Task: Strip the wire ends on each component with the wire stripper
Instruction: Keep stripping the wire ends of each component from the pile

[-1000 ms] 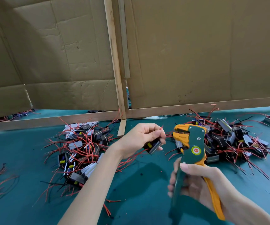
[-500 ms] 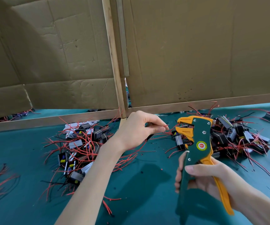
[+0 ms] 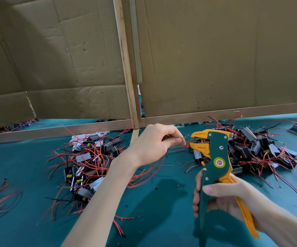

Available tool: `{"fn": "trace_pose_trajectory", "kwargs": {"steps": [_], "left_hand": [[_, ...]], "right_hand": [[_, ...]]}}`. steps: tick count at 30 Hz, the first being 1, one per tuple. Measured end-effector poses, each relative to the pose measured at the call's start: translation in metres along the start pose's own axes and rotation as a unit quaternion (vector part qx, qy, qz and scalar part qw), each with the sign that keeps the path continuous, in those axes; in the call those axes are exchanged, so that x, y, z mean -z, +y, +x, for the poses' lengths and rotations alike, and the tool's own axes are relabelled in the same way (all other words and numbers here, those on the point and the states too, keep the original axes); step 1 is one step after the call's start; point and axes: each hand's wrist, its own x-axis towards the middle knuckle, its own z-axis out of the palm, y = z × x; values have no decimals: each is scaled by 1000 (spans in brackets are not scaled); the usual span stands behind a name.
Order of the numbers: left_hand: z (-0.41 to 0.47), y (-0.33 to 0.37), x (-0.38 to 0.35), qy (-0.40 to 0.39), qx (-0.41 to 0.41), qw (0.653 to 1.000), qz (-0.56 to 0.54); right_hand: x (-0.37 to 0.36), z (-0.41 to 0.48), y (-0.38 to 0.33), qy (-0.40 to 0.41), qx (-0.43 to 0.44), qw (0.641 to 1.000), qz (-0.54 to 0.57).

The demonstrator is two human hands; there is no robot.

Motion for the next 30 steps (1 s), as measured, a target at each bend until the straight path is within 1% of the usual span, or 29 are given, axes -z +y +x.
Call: {"fn": "trace_pose_trajectory", "kwargs": {"steps": [2,4,5,9,18,24,30], "left_hand": [[0,-2,-1,0,10,998,-62],[0,-5,-4,7,55,988,-145],[0,-7,-6,12,71,984,-166],[2,-13,-11,34,56,992,-111],[4,-9,-10,46,51,995,-70],[2,-4,-8,12,40,996,-75],[2,-2,-6,9,32,996,-83]], "right_hand": [[0,1,-1,1,1,1000,7],[0,2,-3,6,0,1000,15],[0,2,-3,11,0,1000,19],[0,2,-3,20,-1,1000,15],[-2,1,-4,26,-4,1000,12],[-4,-1,-5,35,-8,999,17],[-5,0,-6,43,-11,999,20]]}}
